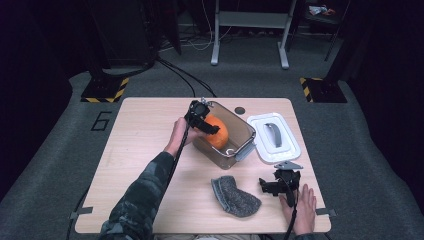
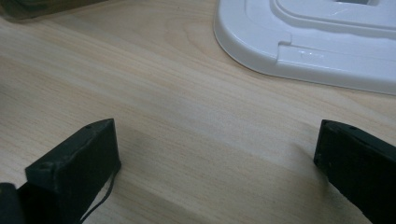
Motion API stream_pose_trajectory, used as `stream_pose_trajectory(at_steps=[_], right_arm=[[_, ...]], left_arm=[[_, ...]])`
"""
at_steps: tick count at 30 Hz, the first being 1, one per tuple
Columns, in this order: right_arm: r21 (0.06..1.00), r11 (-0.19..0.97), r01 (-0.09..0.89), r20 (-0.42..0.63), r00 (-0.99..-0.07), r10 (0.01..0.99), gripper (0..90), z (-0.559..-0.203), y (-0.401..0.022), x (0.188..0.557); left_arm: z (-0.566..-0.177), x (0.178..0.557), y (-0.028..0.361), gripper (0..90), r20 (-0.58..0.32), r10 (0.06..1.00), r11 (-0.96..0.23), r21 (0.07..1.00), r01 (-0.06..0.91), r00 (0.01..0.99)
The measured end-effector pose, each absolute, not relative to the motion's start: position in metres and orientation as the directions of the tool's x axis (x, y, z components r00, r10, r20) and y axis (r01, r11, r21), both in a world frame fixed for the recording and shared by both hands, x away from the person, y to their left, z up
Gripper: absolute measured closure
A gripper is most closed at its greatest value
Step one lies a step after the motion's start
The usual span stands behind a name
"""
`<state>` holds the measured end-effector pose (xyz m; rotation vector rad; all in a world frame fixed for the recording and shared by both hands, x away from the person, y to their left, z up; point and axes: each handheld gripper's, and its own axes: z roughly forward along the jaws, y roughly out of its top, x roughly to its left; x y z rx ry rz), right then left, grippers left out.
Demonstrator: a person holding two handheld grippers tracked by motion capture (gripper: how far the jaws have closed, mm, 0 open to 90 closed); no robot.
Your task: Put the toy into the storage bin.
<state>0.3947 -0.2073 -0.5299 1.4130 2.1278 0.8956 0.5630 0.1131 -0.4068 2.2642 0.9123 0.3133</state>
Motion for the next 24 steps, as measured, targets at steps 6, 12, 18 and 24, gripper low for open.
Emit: stream_pose_trajectory(at_steps=[6, 12, 18, 24], right_arm=[[0.716, 0.271, 0.643, -0.001, -0.387, 0.922, 0.0, -0.53, -0.207, 0.395], [0.716, 0.271, 0.643, -0.002, -0.387, 0.922, 0.0, -0.53, -0.207, 0.395], [0.716, 0.271, 0.643, -0.001, -0.387, 0.922, 0.0, -0.53, -0.207, 0.395], [0.716, 0.271, 0.643, -0.002, -0.387, 0.922, 0.0, -0.53, -0.207, 0.395]], left_arm=[[-0.393, 0.559, 0.123, 15.9, -0.029, 0.693, -0.502, 0.697, 0.511, 0.72], [-0.373, 0.545, 0.137, 14.9, -0.011, 0.689, -0.491, 0.728, 0.478, 0.725], [-0.365, 0.526, 0.154, 14.5, 0.011, 0.691, -0.473, 0.763, 0.441, 0.722], [-0.368, 0.506, 0.172, 14.4, 0.022, 0.695, -0.459, 0.783, 0.42, 0.719]])
